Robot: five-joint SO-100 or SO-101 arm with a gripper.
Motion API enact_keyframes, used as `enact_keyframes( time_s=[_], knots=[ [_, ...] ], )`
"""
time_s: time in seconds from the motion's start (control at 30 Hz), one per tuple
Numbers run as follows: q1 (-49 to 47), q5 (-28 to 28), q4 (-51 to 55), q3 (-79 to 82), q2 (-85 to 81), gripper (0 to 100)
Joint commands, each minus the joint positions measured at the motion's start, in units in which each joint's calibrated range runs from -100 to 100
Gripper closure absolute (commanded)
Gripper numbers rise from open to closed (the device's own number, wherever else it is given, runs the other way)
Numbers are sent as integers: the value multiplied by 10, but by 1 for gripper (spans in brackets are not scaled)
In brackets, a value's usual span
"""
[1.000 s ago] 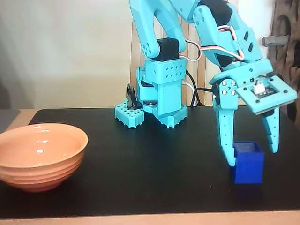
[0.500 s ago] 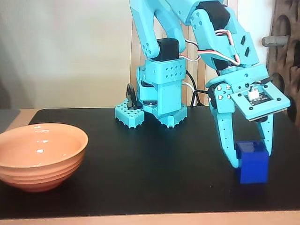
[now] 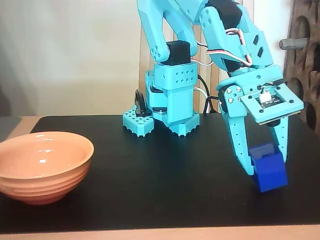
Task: Place the blue cube in the orange bowl.
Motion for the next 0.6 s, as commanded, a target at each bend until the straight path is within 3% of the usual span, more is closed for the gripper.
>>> enact_keyframes(
  time_s=[0.0, 0.33, 0.57],
  knots=[
    [17, -6, 5, -5, -42, 89],
    [38, -6, 1, -12, -62, 89],
    [105, 15, -2, -13, -129, 89]
  ],
)
